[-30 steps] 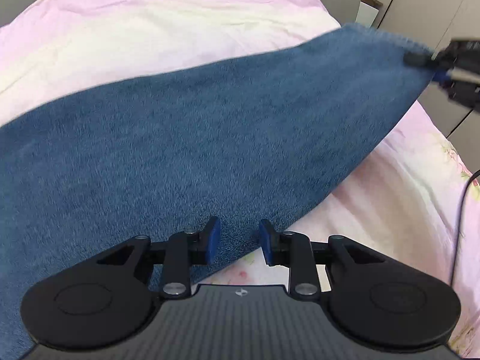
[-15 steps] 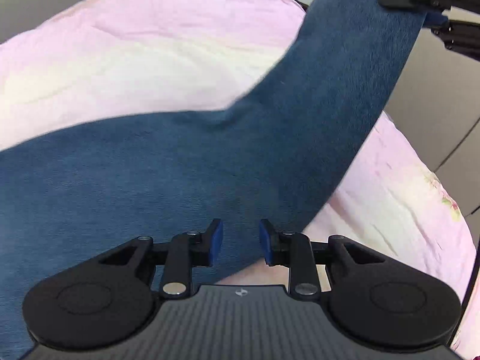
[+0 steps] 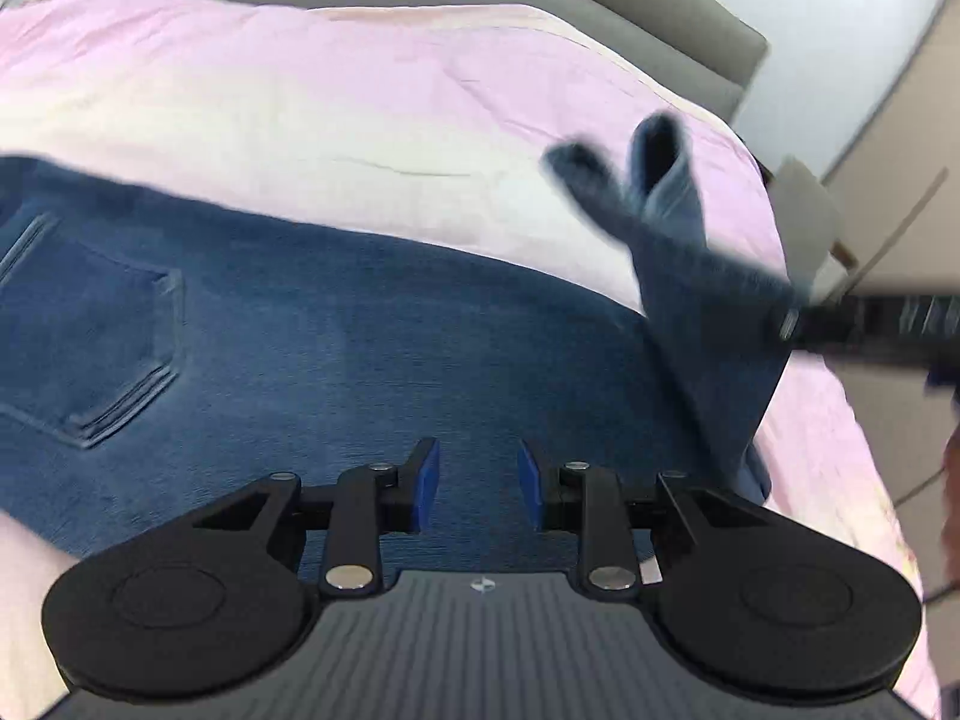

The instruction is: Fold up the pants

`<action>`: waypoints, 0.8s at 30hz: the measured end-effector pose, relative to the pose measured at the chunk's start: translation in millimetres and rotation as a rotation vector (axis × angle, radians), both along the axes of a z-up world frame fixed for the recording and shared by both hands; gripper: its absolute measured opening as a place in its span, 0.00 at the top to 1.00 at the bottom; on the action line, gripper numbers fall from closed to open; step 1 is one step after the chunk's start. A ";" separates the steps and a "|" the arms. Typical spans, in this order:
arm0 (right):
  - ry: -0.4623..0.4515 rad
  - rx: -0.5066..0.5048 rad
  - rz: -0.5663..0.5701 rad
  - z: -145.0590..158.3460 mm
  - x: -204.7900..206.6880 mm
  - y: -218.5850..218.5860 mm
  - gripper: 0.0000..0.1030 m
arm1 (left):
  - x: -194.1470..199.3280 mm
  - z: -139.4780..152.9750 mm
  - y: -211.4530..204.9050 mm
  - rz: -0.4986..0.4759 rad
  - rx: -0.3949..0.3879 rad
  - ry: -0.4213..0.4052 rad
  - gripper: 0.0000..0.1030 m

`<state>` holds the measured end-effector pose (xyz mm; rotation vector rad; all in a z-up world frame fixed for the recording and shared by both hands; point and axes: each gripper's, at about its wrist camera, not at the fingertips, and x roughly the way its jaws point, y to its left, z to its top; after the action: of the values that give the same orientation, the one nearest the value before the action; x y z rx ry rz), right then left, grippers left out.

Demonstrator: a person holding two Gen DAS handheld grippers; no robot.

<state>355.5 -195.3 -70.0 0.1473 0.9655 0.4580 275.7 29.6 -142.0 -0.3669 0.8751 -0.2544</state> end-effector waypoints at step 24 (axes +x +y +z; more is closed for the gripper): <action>0.222 -0.213 0.191 -104.4 15.6 107.5 0.80 | 14.3 -25.0 74.3 0.098 -0.269 0.140 0.68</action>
<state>371.2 -87.9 -174.4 -0.0894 1.2465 0.5181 289.9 103.9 -167.0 -0.6826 0.9600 -0.2584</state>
